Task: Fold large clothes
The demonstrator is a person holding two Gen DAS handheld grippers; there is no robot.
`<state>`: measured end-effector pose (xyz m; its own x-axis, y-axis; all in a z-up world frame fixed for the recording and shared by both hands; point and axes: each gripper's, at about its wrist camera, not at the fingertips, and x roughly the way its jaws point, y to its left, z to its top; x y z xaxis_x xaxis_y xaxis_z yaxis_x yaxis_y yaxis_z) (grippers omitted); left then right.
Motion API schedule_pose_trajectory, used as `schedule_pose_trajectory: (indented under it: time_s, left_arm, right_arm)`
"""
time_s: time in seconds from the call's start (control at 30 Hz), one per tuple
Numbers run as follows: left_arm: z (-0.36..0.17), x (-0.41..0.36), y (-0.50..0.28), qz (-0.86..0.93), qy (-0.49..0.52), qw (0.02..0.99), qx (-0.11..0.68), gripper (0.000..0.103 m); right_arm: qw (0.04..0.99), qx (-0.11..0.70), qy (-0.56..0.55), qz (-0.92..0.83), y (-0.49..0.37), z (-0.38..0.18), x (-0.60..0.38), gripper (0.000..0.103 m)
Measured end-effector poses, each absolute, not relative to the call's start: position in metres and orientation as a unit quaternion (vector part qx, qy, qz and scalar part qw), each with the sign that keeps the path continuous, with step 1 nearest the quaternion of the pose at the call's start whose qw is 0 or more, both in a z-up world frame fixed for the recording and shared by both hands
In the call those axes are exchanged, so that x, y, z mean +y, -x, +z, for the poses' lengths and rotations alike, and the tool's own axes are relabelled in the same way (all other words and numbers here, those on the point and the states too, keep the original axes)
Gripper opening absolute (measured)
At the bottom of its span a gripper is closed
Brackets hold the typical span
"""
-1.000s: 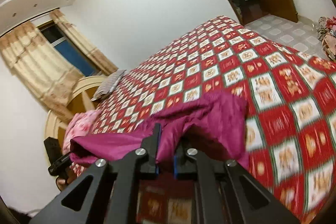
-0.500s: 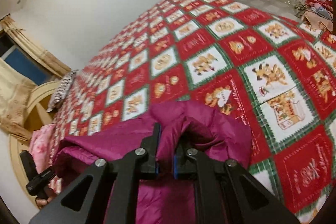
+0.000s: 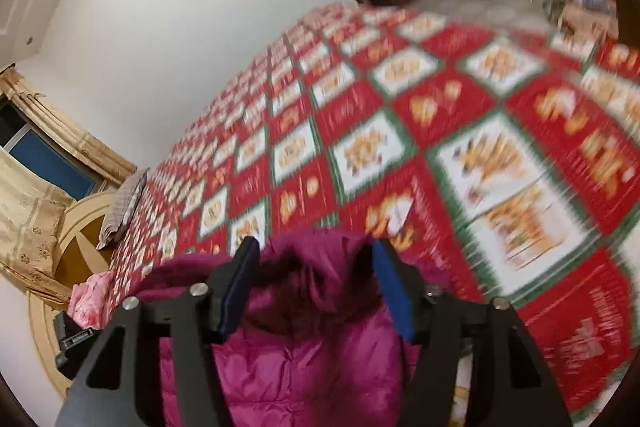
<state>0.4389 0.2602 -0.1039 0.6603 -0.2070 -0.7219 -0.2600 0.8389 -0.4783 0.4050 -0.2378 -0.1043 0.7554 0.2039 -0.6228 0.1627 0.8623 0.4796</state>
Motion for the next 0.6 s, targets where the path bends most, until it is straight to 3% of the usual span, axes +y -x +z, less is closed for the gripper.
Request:
schedule_pose_trajectory:
  time_s: [0.17,0.33,0.4,0.6]
  left_arm:
    - [-0.058,0.207,-0.423,0.044,0.171,0.918,0.356,0.062]
    - [-0.077,0.101,-0.442,-0.011,0.070,0.923,0.377,0.063]
    - [-0.098,0.077,-0.458,-0.009,0.050,0.917,0.396,0.063]
    - [-0.147,0.055,-0.470,0.043,-0.044,0.918,0.393,0.063]
  right_arm:
    - [0.931,0.342,-0.127,0.006,-0.396,-0.063,-0.191,0.061]
    - [0.926,0.375,0.016,0.041,-0.421,-0.073,-0.122,0.029]
    - [0.916,0.398,0.016,0.049,-0.439,-0.094,-0.112,0.023]
    - [0.912,0.404,0.067,0.034,-0.457,-0.159,-0.092,0.023]
